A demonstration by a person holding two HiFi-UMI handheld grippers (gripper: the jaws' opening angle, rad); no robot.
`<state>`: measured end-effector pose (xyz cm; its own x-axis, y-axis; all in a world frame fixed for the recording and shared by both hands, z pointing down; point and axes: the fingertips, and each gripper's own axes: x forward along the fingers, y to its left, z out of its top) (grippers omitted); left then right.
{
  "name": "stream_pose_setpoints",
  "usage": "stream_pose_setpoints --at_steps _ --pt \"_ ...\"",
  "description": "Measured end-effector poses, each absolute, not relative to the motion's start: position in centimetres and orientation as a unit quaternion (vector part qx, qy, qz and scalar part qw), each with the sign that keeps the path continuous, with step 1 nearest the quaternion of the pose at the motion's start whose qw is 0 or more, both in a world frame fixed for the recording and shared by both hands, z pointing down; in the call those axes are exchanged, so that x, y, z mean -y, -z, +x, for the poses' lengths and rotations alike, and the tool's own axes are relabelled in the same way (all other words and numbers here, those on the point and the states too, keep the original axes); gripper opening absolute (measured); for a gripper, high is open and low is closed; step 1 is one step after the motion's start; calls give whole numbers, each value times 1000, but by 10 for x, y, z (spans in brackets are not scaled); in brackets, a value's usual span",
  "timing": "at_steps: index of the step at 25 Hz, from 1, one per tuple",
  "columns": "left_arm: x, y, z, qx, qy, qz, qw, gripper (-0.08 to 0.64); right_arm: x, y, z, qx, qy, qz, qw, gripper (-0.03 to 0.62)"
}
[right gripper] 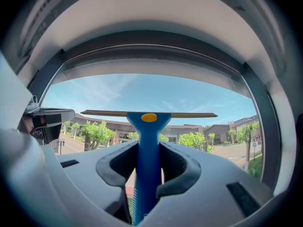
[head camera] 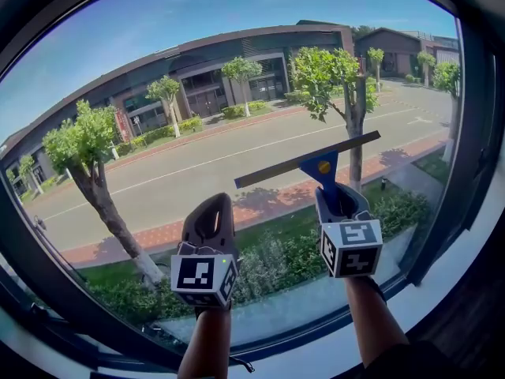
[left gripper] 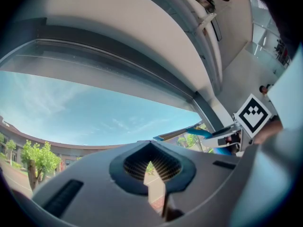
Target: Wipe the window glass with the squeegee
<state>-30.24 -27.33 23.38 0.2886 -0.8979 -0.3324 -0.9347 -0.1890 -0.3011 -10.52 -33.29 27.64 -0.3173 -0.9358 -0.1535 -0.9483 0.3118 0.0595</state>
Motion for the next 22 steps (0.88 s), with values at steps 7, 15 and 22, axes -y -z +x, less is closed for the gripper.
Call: stream_pose_setpoints --at_steps 7,15,22 --pt "275 -262 -304 -595 -34 -777 203 2 331 -297 -105 -809 -55 -584 41 136" --pt "279 -284 -306 -596 -30 -783 178 2 334 -320 -103 -810 -48 -583 39 135" --pt "277 -302 -305 -588 -37 -791 166 2 333 -347 -107 -810 -32 -584 38 135"
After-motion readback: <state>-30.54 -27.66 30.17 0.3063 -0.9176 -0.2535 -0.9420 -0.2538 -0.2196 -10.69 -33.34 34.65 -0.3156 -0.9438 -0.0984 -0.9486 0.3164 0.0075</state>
